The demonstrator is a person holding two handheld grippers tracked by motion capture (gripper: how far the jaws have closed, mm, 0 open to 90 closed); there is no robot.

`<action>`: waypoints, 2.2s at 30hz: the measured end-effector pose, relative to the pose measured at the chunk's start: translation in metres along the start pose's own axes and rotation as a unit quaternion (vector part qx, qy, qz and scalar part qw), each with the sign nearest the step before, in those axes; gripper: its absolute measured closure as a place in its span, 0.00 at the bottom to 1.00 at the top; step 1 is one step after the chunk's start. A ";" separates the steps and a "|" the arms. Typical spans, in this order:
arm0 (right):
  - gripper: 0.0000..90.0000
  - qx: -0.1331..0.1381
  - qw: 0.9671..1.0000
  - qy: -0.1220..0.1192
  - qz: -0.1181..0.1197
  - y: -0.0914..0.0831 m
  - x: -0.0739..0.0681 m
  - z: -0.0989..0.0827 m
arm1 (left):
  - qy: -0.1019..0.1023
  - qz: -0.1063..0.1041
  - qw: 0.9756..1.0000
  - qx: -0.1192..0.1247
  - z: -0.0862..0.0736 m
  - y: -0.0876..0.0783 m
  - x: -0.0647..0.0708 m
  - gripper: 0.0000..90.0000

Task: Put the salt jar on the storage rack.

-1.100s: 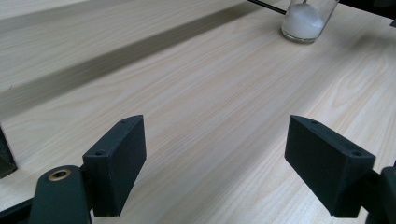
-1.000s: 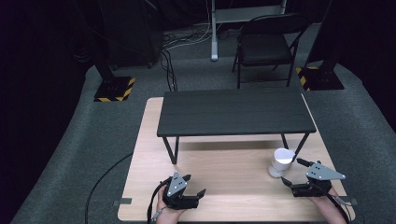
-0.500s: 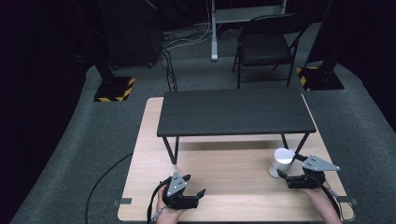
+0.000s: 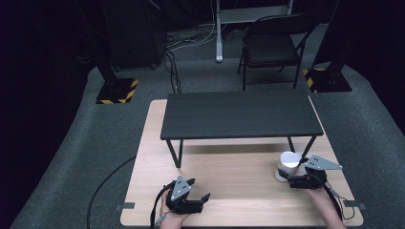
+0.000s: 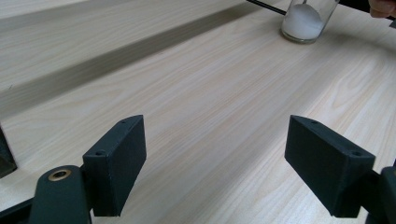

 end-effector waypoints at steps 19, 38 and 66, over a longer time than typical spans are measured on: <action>0.24 0.007 1.000 0.027 -0.002 0.004 -0.002 -0.001 | -0.001 0.000 1.000 0.000 0.000 0.000 0.000 0.23; 0.24 0.015 0.998 0.052 0.019 0.006 -0.010 0.005 | 0.000 0.000 1.000 0.000 0.000 0.000 -0.001 0.23; 0.24 0.106 0.991 -0.029 0.078 -0.009 -0.040 0.090 | 0.000 -0.002 1.000 0.000 0.000 0.000 -0.001 0.23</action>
Point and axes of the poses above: each handheld gripper's, and its own axes: y roughly forward along the jaws, z roughly out of its top, x roughly to its right, the point moved 4 cm from there along y, roughly forward along the jaws, and after that the axes turned 2 degrees about x, right-handed, at the moved point
